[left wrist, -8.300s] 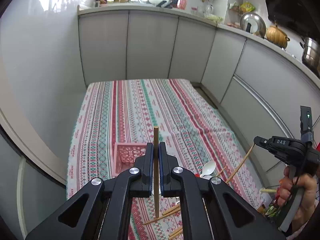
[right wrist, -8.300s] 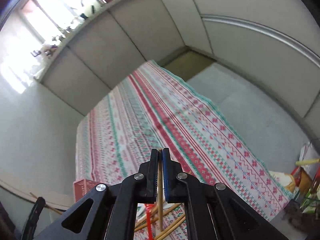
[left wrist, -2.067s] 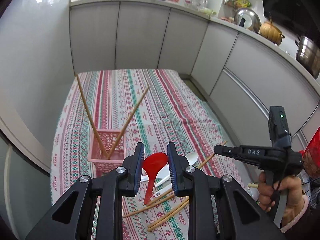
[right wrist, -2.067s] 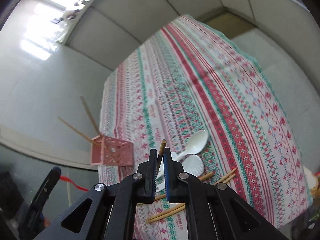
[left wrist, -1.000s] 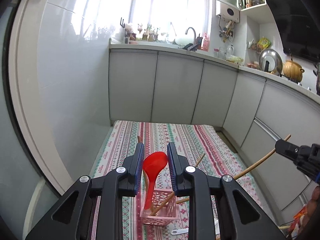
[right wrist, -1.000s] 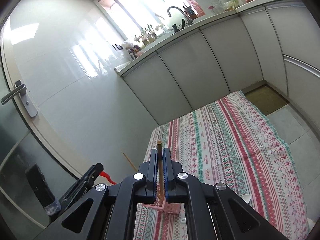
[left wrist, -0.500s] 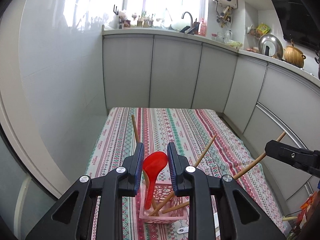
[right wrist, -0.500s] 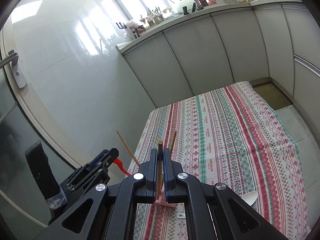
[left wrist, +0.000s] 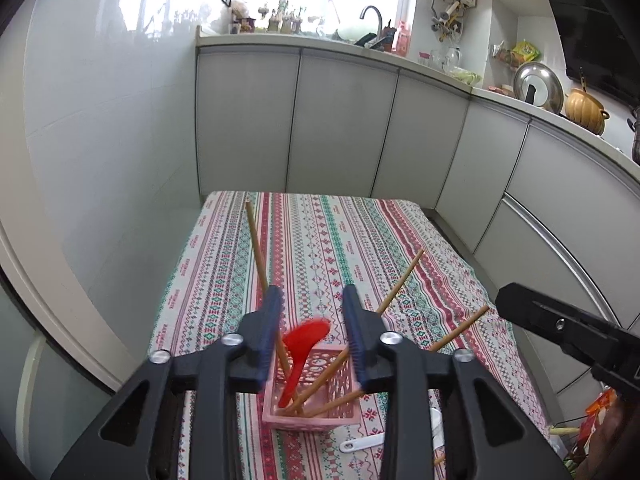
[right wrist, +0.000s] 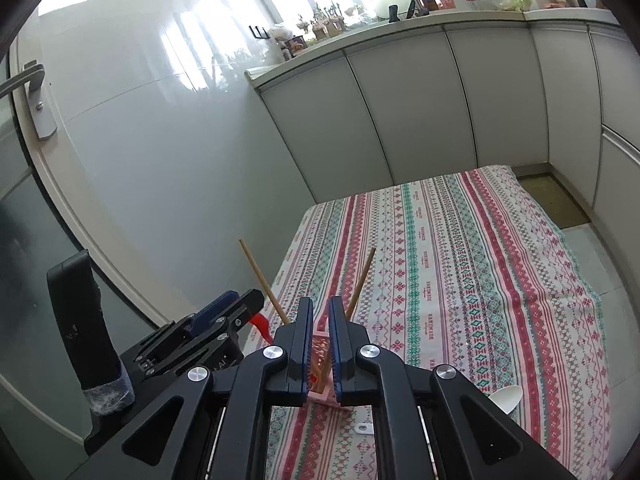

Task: Organize utensils
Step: 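Lower both items into the pink holder and open both tools, then move both tools back toward the white spoons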

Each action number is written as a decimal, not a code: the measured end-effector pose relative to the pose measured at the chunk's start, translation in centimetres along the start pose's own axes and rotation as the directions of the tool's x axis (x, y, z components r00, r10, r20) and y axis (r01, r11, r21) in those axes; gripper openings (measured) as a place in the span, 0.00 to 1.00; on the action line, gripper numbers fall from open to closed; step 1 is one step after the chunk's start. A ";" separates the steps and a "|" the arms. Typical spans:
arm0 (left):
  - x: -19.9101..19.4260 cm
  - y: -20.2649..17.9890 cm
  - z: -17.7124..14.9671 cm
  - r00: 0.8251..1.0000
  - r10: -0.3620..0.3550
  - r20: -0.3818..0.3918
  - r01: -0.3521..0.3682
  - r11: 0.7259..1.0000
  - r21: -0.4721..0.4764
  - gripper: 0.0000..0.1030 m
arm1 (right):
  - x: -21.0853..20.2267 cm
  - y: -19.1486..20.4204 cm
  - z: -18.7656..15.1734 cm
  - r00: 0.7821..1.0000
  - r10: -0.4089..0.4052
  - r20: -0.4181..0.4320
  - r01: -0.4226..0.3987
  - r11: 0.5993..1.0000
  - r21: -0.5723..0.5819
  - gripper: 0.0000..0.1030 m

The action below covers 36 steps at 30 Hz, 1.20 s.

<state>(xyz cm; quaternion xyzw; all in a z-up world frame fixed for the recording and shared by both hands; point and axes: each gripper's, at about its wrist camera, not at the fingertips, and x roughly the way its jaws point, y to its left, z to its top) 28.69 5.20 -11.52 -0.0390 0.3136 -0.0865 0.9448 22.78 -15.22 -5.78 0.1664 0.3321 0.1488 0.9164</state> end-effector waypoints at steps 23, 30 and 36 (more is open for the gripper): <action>-7.2 0.2 -2.4 0.976 -0.062 -0.211 0.057 0.998 -0.030 0.76 | -7.9 -7.6 -1.7 0.981 -0.153 -0.115 0.163 0.984 0.078 0.61; -6.3 -1.5 -5.3 0.951 -0.033 -0.306 0.050 0.998 0.048 0.76 | -7.0 -10.2 -4.8 0.932 -0.229 -0.280 0.248 0.968 0.034 0.74; -4.6 -4.1 -7.8 0.920 -0.038 -0.390 0.093 0.988 0.124 0.76 | -5.2 -13.1 -8.1 0.865 -0.260 -0.429 0.301 0.953 0.031 0.75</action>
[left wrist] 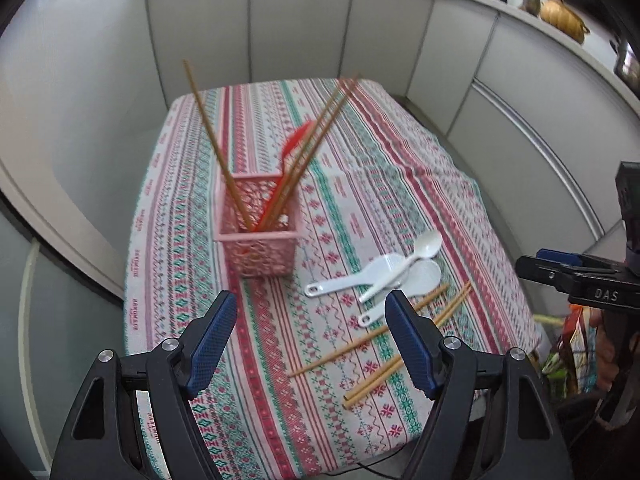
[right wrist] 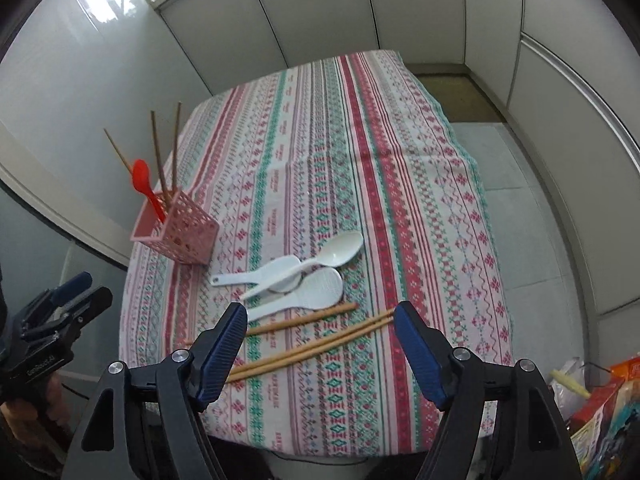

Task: Organize utensils
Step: 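Move both tools back toward the white spoons, then lower the left tool and grasp a white plastic spoon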

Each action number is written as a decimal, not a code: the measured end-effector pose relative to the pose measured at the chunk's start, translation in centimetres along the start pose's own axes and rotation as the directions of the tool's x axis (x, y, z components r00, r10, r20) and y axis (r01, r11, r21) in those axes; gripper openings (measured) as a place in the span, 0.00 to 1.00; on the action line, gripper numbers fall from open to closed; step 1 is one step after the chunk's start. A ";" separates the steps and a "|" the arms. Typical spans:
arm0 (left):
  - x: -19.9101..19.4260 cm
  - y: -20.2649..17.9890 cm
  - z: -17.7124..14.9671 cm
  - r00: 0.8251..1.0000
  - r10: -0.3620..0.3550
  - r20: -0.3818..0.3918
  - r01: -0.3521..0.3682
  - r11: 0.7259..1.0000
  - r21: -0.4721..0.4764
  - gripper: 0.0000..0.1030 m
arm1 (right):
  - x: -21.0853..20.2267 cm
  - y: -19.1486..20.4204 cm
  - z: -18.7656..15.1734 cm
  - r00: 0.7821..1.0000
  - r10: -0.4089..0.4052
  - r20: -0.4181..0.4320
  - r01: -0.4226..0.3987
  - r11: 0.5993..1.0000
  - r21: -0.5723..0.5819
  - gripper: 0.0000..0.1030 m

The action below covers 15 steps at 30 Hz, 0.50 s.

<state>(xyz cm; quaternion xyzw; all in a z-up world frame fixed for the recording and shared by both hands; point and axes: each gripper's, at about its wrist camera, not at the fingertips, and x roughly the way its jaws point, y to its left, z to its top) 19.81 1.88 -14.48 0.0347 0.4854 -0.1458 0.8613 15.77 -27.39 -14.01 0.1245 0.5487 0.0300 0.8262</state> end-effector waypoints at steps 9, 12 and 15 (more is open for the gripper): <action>4.5 -5.1 -1.1 0.987 -0.057 -0.147 0.081 0.984 0.159 0.76 | 2.6 -4.4 -1.1 0.994 -0.036 -0.102 0.044 0.996 0.083 0.75; 6.2 -6.5 -1.1 0.982 -0.078 -0.173 0.109 0.978 0.176 0.76 | 3.6 -6.0 -1.3 0.992 -0.025 -0.127 0.041 0.991 0.128 0.75; 8.2 -7.9 -0.9 0.977 -0.085 -0.193 0.122 0.974 0.189 0.74 | 4.8 -7.6 -1.4 0.989 -0.012 -0.145 0.037 0.984 0.175 0.75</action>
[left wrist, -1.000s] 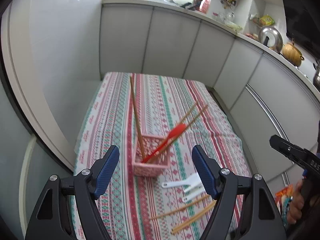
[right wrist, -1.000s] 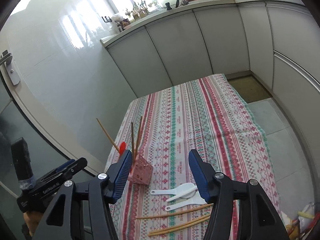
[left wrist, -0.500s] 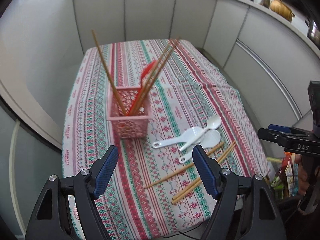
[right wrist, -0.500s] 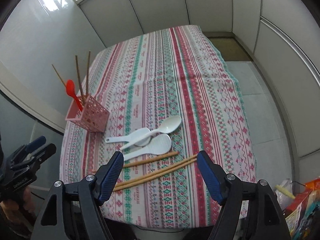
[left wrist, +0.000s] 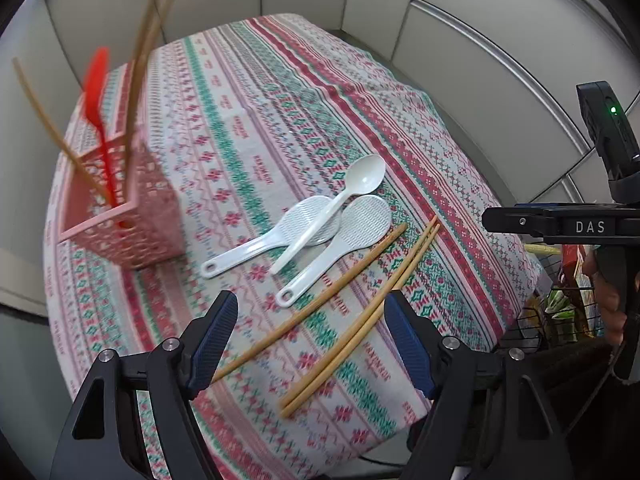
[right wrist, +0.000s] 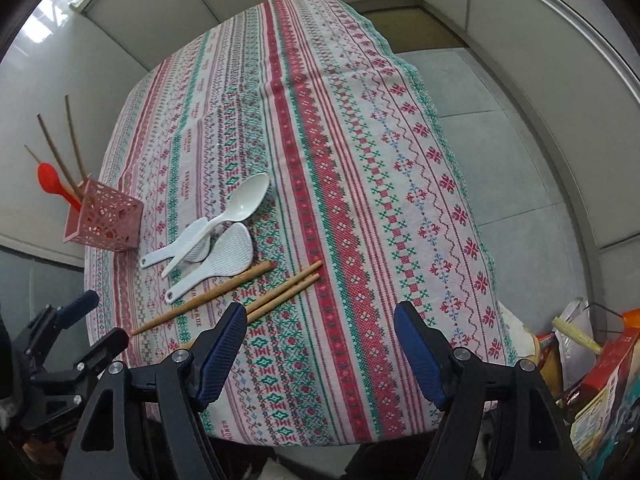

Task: Organize utensils
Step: 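Lower the left tool and grasp a white plastic spoon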

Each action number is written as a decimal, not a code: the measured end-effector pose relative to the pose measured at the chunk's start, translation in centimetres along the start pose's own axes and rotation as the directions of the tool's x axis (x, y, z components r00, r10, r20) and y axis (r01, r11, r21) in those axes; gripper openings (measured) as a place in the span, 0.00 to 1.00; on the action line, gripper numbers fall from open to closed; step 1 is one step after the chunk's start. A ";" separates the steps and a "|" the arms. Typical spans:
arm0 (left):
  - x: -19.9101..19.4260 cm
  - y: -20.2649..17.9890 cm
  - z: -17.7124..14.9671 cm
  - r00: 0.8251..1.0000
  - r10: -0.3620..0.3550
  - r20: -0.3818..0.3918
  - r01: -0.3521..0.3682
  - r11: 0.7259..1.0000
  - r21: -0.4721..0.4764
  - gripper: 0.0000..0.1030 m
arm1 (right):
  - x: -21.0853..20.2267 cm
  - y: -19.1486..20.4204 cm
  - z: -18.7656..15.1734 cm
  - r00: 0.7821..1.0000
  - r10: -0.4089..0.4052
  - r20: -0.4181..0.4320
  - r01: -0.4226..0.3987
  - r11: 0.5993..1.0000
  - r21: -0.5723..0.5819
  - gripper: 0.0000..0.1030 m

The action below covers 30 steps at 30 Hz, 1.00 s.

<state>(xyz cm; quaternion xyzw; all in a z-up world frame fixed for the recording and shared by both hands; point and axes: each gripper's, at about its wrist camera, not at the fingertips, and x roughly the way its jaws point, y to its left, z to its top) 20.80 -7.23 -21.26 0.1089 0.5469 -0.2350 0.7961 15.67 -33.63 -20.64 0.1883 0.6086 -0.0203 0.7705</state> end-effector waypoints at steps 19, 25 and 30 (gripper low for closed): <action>9.4 -6.2 9.2 0.999 -0.019 0.026 0.013 0.974 0.225 0.59 | 2.4 -6.2 2.6 0.997 0.066 -0.046 -0.057 0.983 0.172 0.75; 11.4 -7.2 10.1 1.000 -0.004 -0.012 0.007 0.970 0.243 0.46 | 2.0 -6.3 2.3 0.997 0.068 -0.044 -0.060 0.985 0.159 0.75; 12.0 -6.9 10.3 1.000 0.003 -0.027 0.003 0.978 0.209 0.14 | 1.9 -6.4 2.1 0.997 0.071 -0.045 -0.063 0.986 0.156 0.75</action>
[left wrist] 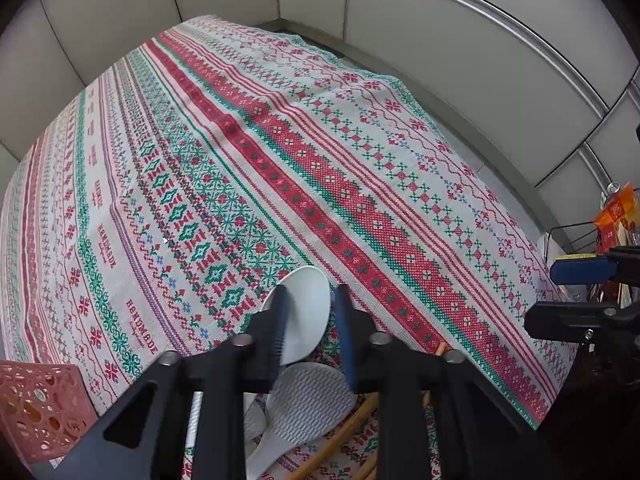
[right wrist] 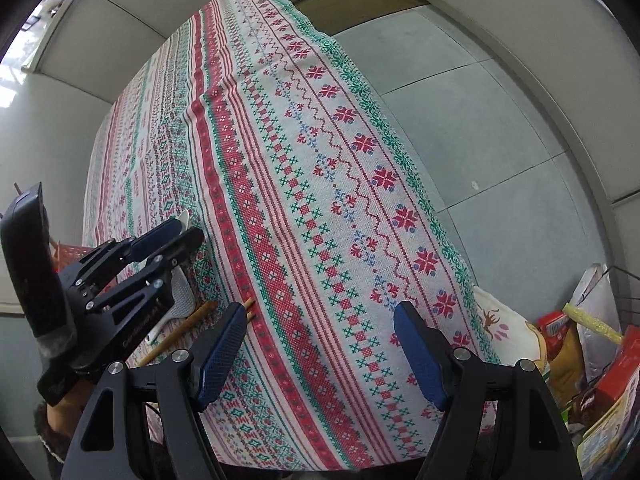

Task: Organize utensils
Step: 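Lower the left tool and grasp a white plastic spoon, then lift the white spoon with the left tool while the right tool grasps a chopstick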

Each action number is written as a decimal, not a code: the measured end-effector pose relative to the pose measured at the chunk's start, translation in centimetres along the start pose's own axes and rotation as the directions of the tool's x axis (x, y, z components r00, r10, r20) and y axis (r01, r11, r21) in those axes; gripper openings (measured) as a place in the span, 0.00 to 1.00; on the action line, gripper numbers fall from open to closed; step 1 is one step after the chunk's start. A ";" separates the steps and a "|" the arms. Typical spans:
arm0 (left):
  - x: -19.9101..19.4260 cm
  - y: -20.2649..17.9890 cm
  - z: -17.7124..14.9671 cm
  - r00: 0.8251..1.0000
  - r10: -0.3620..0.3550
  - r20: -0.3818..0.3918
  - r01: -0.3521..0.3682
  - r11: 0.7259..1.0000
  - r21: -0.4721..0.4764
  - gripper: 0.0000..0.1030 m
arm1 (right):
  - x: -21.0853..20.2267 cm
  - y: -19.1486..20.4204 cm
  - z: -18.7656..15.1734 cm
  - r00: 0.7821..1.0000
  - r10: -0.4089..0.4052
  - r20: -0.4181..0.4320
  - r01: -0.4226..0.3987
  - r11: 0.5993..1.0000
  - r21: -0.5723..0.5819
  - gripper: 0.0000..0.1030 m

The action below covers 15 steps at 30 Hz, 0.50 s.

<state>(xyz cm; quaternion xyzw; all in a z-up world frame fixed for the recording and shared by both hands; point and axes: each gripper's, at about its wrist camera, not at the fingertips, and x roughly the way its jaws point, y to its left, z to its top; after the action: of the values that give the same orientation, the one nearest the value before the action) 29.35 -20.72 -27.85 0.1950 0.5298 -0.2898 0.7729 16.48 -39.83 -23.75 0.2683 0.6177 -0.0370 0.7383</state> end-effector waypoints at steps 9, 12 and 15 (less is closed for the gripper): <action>-2.1 1.1 -0.4 0.999 0.015 0.038 -0.012 0.998 -0.066 0.00 | 0.1 1.1 -0.4 1.000 0.008 -0.004 -0.008 1.000 -0.026 0.75; -2.6 2.0 -0.4 0.999 -0.001 0.040 0.006 0.994 -0.113 0.00 | 0.1 1.4 -0.6 1.000 0.009 -0.004 -0.009 0.999 -0.030 0.75; -3.3 2.5 -0.4 0.999 -0.008 0.048 0.015 0.989 -0.147 0.00 | 0.1 1.7 -0.6 1.000 0.010 -0.004 -0.010 0.999 -0.030 0.75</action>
<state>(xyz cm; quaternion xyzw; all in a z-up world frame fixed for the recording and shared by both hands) 29.77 -17.80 -24.93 0.1274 0.5324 -0.2588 0.7958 16.58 -38.10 -23.30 0.2603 0.6183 -0.0234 0.7412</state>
